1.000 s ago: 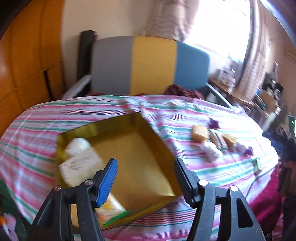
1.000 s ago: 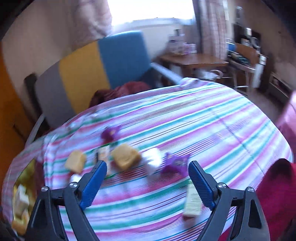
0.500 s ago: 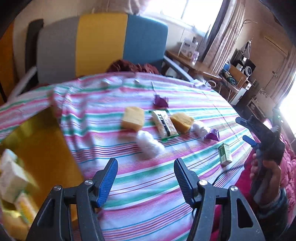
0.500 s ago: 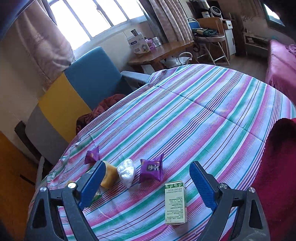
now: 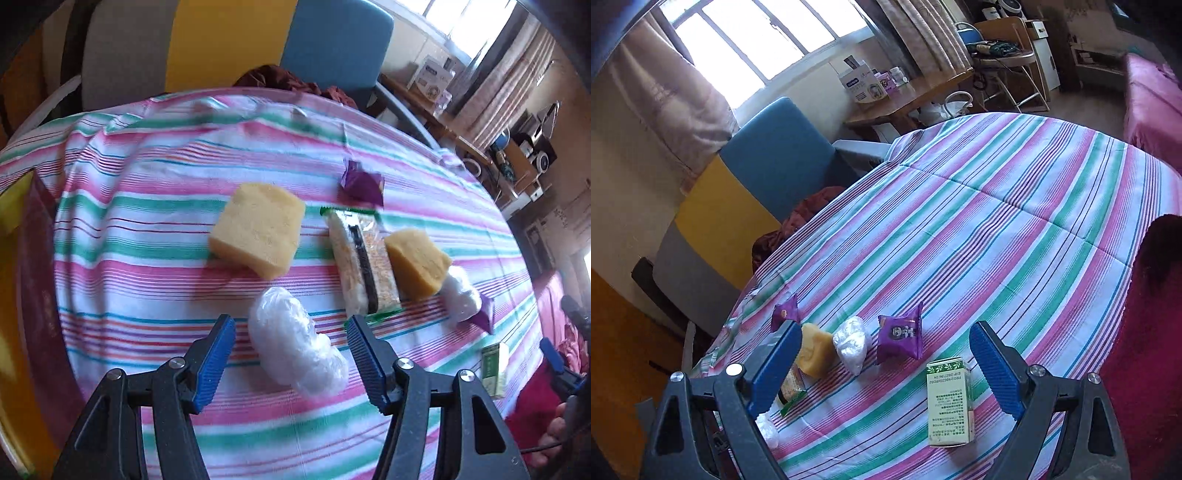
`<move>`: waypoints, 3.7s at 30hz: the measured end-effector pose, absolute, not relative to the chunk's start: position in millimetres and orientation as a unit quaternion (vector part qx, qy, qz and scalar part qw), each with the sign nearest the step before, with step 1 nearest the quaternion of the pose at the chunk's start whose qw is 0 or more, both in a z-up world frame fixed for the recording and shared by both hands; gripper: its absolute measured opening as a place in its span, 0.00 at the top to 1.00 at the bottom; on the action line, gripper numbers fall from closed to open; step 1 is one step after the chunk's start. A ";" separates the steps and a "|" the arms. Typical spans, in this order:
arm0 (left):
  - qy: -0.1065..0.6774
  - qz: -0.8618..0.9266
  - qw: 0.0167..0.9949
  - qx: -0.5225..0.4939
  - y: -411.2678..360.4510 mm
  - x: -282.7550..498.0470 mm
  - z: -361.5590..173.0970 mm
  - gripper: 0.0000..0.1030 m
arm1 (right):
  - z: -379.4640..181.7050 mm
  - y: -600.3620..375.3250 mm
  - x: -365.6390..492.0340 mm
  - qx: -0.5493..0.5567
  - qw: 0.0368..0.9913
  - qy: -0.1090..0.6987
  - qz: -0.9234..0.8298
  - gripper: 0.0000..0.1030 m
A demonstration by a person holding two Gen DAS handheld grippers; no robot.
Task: Organize objects
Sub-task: 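Grasp the plastic-wrapped white bundle with the left tool, then lift the plastic-wrapped bundle with the left tool while the right tool grasps the purple candy, then carry the bundle over the gold tray and open the left tool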
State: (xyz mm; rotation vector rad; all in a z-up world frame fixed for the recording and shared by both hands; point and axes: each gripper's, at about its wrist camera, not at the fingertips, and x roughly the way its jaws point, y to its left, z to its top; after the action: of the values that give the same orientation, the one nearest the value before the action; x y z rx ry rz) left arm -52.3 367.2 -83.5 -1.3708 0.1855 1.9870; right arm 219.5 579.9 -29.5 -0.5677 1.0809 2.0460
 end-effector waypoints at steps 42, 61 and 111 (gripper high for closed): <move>0.100 0.783 0.426 -0.442 357.0 -37.4 -112.1 0.66 | -102.1 595.2 82.3 -0.627 0.176 -0.059 0.757 0.67; 0.084 0.778 0.424 -0.456 322.4 -21.4 -96.5 0.69 | -79.3 504.4 90.2 -0.527 0.133 0.113 0.832 0.67; -0.054 0.841 0.116 -0.525 85.8 -248.2 -81.4 0.57 | -100.9 475.6 77.0 -0.550 0.127 0.025 0.825 0.66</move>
State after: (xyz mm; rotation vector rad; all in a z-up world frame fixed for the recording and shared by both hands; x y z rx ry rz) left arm -248.2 85.8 -81.4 -1.5379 -0.1580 2.4640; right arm 77.0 475.6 -100.9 -1.6006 0.0731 2.4023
